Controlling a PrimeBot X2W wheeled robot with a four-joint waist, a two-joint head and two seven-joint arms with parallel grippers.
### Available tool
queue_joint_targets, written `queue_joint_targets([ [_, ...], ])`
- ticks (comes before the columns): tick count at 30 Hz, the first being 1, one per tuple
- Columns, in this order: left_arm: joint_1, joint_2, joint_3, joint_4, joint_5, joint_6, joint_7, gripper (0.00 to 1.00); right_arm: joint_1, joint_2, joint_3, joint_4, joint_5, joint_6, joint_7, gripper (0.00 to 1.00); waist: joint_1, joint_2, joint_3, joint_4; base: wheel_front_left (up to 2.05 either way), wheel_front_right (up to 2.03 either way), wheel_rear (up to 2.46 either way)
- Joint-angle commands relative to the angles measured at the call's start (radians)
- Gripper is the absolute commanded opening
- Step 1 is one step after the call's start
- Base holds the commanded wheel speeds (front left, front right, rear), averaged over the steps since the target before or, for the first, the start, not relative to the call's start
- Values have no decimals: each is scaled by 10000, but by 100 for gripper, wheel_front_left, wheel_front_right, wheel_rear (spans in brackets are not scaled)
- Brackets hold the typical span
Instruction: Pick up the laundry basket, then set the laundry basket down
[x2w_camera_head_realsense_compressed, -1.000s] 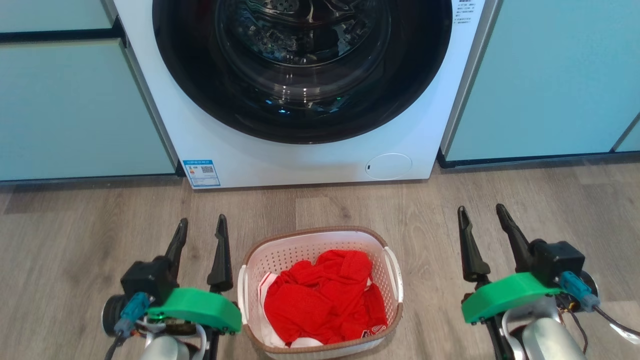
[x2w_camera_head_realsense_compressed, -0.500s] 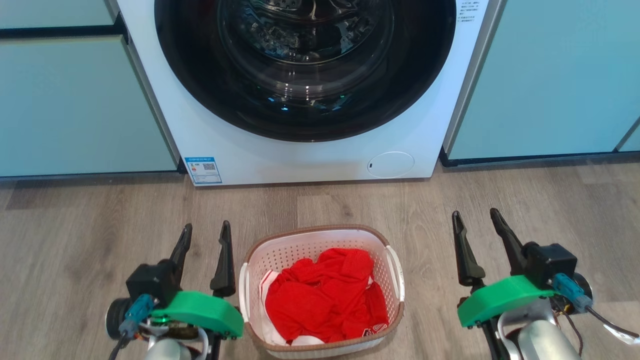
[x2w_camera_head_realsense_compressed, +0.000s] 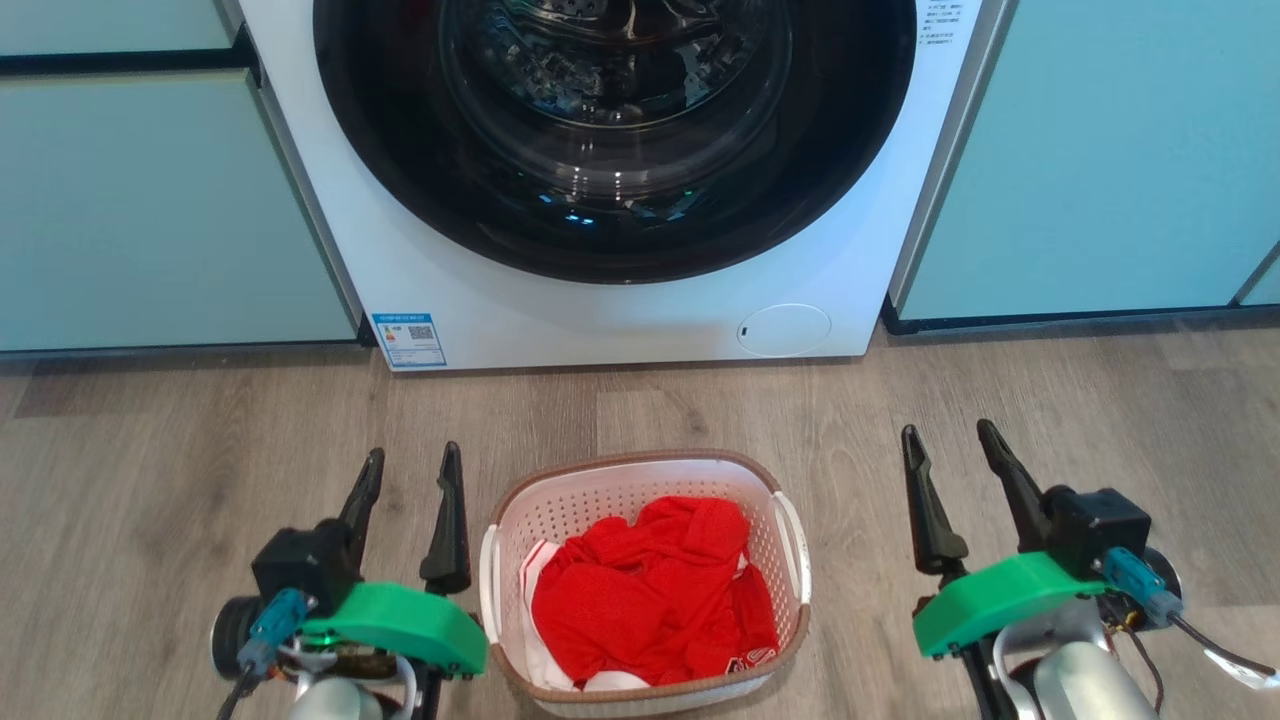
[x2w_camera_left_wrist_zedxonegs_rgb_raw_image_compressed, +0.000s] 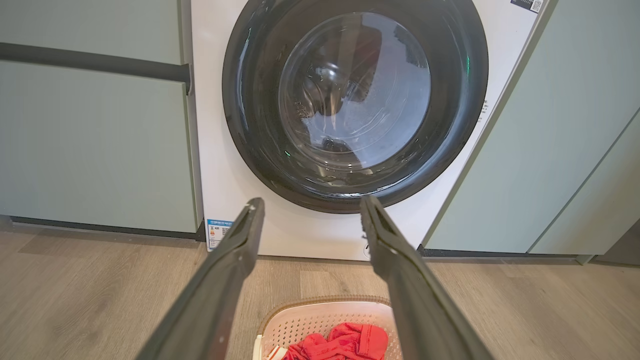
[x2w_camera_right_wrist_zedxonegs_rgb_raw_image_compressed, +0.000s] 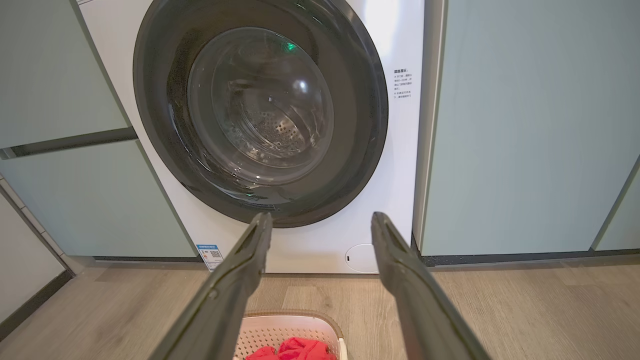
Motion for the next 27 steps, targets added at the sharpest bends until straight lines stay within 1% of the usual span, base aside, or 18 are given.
queue_joint_targets([
  [1,-300,-14,376,-349,3,-38,-95,100,-331,-5,236,-260,73,16,-122,100,0,0,3,-2,0,0,0],
  [23,-307,-14,373,-223,-224,-119,-95,100,-364,-5,255,-200,86,16,-122,100,0,0,16,5,0,0,0],
  [24,1,0,2,40,-200,-98,0,0,0,0,38,92,8,0,0,0,0,0,15,5,0,0,0],
  [27,107,2,-54,434,-213,-105,45,0,121,4,75,490,16,0,23,0,0,0,17,6,0,0,0],
])
